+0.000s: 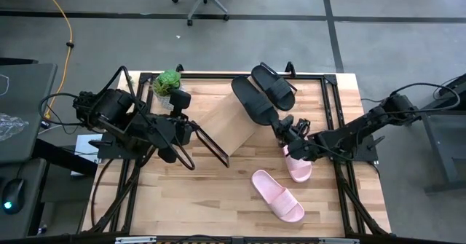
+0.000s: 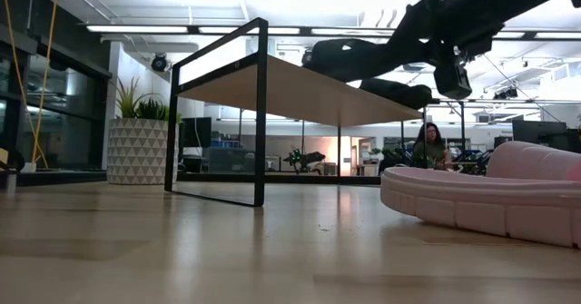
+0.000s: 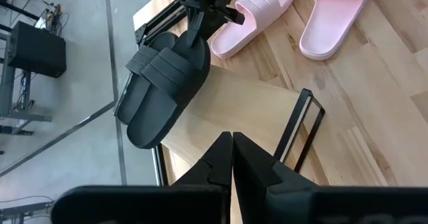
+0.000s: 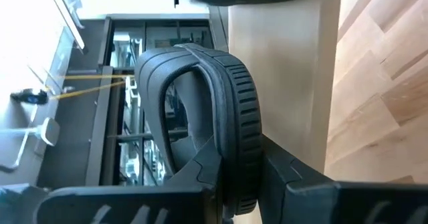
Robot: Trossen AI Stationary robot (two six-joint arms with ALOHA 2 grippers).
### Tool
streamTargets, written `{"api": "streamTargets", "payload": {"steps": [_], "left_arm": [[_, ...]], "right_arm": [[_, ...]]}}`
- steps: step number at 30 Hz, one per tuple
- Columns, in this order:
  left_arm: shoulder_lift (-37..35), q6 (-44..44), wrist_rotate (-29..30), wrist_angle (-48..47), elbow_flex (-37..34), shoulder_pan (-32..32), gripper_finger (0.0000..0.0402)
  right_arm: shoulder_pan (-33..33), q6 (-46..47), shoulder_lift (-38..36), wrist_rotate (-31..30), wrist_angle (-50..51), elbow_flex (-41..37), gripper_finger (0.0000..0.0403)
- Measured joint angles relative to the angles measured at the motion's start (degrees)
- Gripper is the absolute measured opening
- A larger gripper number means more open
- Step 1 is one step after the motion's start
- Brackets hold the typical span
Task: Pick and place slides into the shelf
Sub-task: Put the black slide on the shelf
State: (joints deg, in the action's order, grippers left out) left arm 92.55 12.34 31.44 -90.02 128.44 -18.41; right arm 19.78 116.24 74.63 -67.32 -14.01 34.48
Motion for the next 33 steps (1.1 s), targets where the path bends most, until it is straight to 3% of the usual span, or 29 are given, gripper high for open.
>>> {"api": "streamTargets", "payload": {"steps": [17, 33], "left_arm": [[0.0, 0.0, 0.02, 0.0, -0.02, 0.02, 0.0003], [0.0, 0.0, 0.02, 0.02, -0.02, 0.02, 0.0003]], "right_arm": [[-1.88, 5.66, 0.07, 2.32, 1.74, 0.0, 0.0036], [-2.16, 13.07, 0.11, 2.85, 10.58, 0.0, 0.0035]]}}
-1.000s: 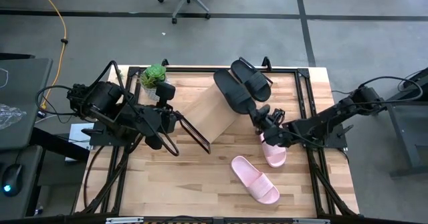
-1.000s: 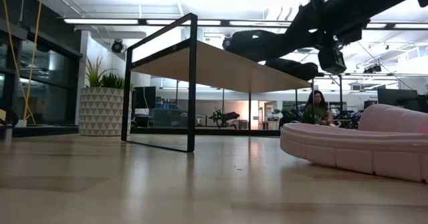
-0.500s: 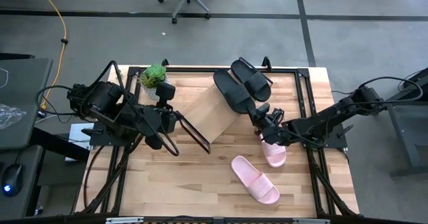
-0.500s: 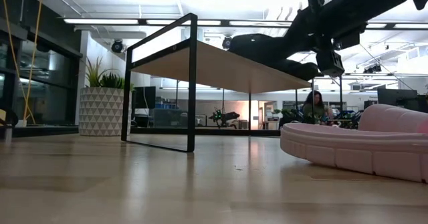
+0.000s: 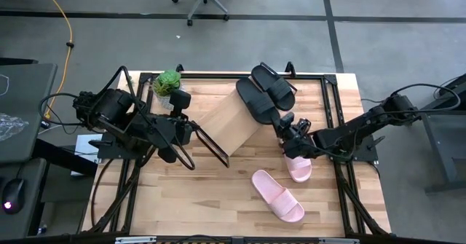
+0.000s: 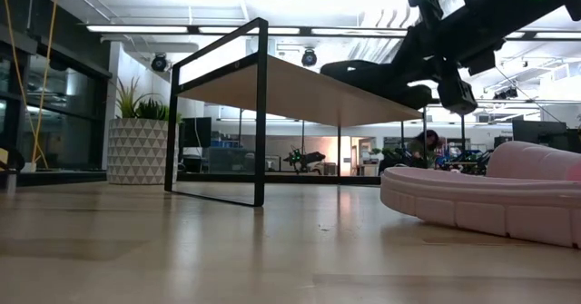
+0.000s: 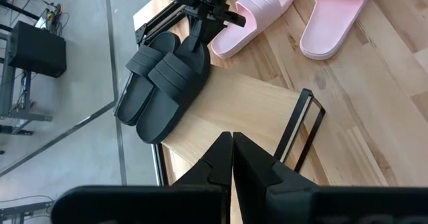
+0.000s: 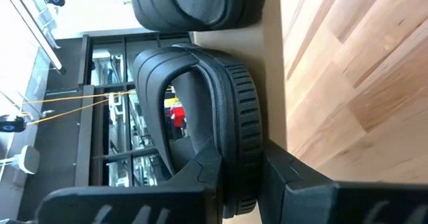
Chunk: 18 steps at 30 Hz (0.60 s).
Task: Pick and place slides into the shelf
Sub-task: Put the black slide on the shelf
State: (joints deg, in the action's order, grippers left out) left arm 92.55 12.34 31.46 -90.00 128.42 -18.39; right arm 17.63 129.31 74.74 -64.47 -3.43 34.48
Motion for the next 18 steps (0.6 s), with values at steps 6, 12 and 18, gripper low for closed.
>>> {"api": "streamTargets", "payload": {"steps": [6, 12, 18], "left_arm": [[0.0, 0.0, 0.01, -0.02, 0.0, 0.0, 0.0003], [0.0, 0.0, 0.0, 0.0, 0.0, 0.0, 0.0003], [0.0, 0.0, 0.0, -0.02, 0.0, 0.0, 0.0003]], "right_arm": [[0.0, 1.76, 0.0, -0.19, 2.65, 0.0, 0.0034], [-0.01, 1.68, 0.0, -1.76, 3.69, 0.0, 0.0034], [0.0, 1.8, 0.0, -2.45, 4.15, 0.0, 0.0034]]}}
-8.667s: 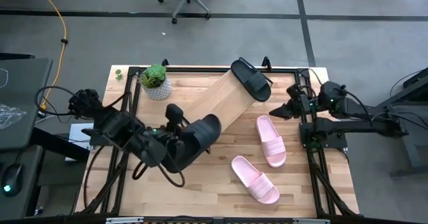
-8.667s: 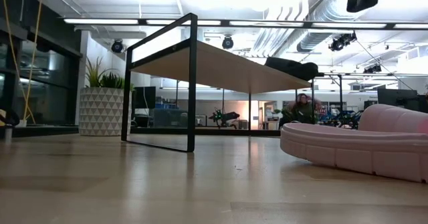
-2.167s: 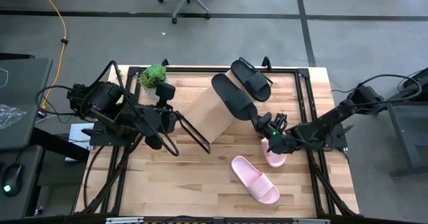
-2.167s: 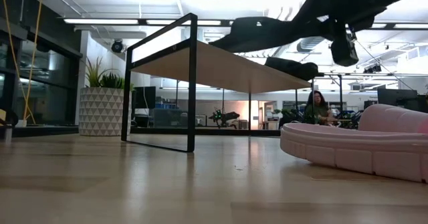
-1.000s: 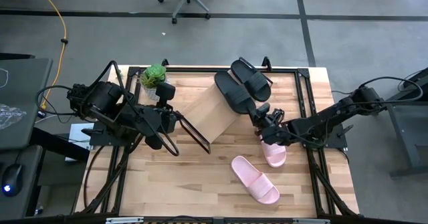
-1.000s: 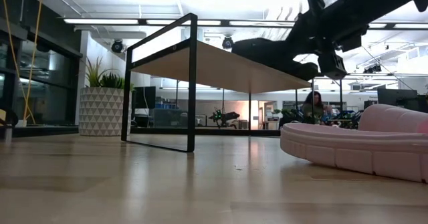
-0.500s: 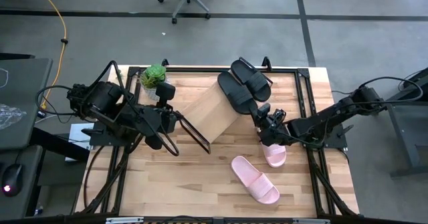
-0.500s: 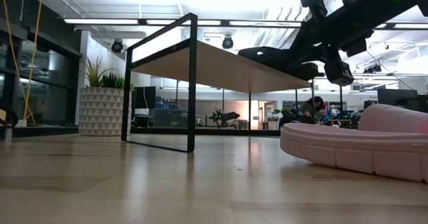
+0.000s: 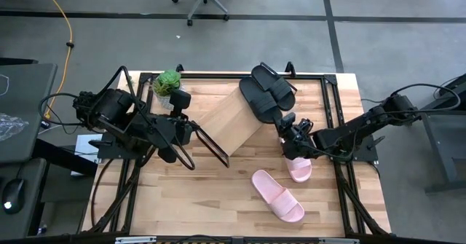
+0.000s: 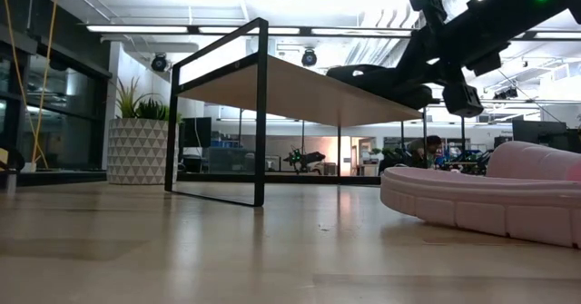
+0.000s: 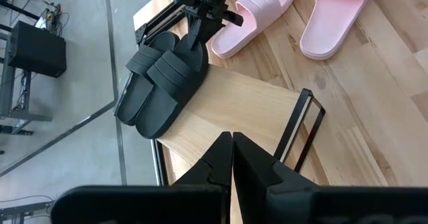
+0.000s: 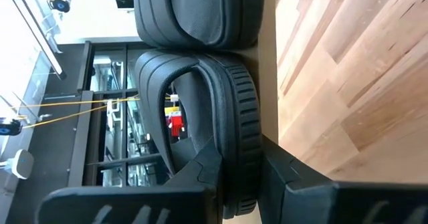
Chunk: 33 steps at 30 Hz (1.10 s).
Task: Pick and place slides into the shelf
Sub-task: Put the black slide on the shelf
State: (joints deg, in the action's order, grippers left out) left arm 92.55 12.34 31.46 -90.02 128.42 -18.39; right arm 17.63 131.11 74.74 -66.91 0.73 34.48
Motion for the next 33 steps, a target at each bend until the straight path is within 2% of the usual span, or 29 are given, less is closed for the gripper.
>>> {"api": "streamTargets", "payload": {"steps": [21, 33], "left_arm": [[0.0, 0.94, -0.85, 0.02, 0.0, 0.0, 0.0003], [0.0, 1.53, -0.85, 0.01, 0.0, 0.0, 0.0003]], "right_arm": [[-0.87, -0.06, 0.0, -0.57, 1.8, 0.0, 0.0035], [-0.91, -0.13, 0.0, -0.57, 2.14, 0.0, 0.0077]]}}
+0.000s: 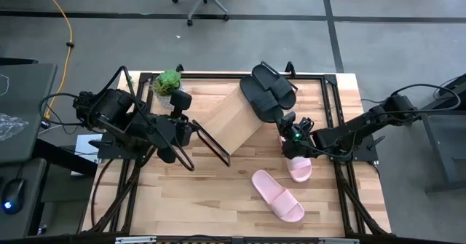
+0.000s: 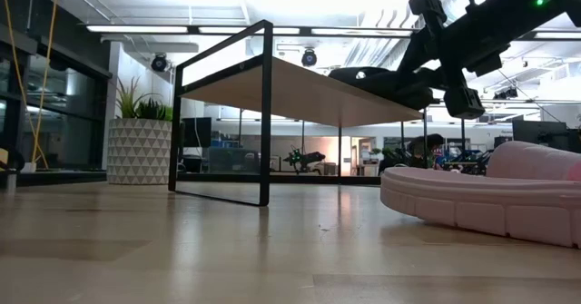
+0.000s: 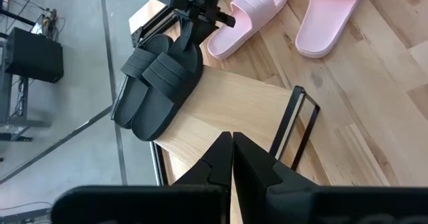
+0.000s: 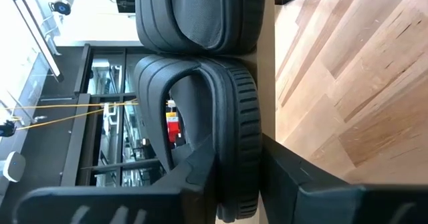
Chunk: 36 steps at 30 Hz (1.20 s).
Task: Pick and place slides into the shelf
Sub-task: Put the black slide on the shelf, then put the top pink slide on the shelf
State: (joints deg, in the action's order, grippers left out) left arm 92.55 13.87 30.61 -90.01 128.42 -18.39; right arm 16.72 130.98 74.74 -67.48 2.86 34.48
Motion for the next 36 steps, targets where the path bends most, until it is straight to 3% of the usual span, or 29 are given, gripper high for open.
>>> {"api": "streamTargets", "payload": {"steps": [16, 20, 36], "left_arm": [[0.0, 0.02, -1.29, -0.01, 0.0, 0.0, 0.0003], [0.0, 0.02, -1.95, -0.01, 0.0, 0.0, 0.0003], [0.0, 1.09, -2.63, -0.01, 0.0, 0.0, 0.0003]], "right_arm": [[0.21, 0.15, 0.0, 1.65, 1.61, 0.0, 0.0152], [1.31, 0.59, -0.03, -0.26, 3.3, 0.0, 0.0166], [4.79, 1.56, -0.22, -3.4, 4.97, 0.02, 0.017]]}}
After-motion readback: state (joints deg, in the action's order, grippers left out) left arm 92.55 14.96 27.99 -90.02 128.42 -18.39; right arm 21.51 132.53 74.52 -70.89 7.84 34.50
